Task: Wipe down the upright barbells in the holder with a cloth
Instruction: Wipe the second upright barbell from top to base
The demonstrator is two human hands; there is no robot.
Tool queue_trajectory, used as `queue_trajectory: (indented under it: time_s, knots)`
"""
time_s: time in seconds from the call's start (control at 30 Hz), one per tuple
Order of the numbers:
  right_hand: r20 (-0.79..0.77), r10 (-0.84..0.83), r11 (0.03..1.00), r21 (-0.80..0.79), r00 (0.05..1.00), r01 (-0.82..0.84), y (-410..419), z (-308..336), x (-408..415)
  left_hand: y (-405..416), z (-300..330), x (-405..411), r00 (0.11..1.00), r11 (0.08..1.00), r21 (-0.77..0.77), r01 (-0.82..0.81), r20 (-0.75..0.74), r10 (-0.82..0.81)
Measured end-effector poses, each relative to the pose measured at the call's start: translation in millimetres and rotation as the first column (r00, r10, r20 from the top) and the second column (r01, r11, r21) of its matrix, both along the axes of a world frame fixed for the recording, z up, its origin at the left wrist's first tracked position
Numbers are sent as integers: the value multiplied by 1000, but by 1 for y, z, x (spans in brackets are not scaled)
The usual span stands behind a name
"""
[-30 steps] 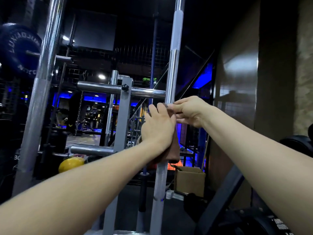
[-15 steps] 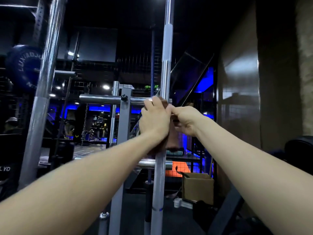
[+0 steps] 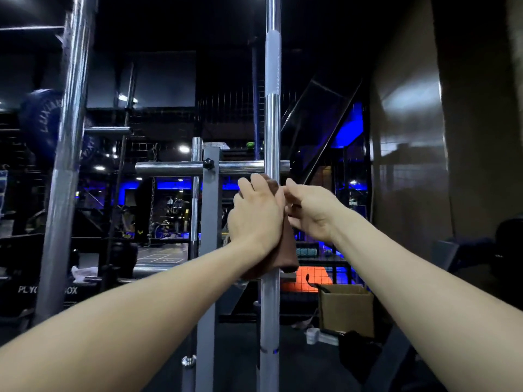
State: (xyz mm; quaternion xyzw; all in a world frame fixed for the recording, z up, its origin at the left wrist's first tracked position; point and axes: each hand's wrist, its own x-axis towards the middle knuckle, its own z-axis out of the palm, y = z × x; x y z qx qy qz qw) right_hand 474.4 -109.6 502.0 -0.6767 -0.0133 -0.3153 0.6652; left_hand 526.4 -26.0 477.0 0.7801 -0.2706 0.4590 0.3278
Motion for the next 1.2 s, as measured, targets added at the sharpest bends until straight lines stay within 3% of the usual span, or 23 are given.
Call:
queue_trajectory:
  time_s: [0.2,0.4,0.5,0.63,0.77,0.97,1.13,1.2]
  knots:
    - [17,113,990,87,993,-114,-8,-41,6,-2,-12,6,998,994,-94,51,46,-47]
    - [-40,125,990,64,991,-122,-4,-46,-20,13,-59,-6,998,996,63,58,26,-60]
    - [-34,39,999,-17,999,-40,-2,-35,-21,11,-36,-6,998,998,21,64,-4,-64]
    - [143,-90,991,-90,986,104,4,9,-10,0,25,-2,996,995,-57,83,20,-82]
    - [225,-175,961,-170,958,216,16,49,-2,-1,12,-2,997,999,-22,40,60,-39]
    - [131,-234,930,-257,963,261,20,71,0,11,-23,-5,998,994,92,60,3,-61]
    - [121,-174,931,-303,977,203,13,73,2,-2,38,-5,999,998,-47,36,38,-34]
    - [114,-158,937,-296,981,186,10,74,2,-10,35,0,992,994,-106,-23,118,36]
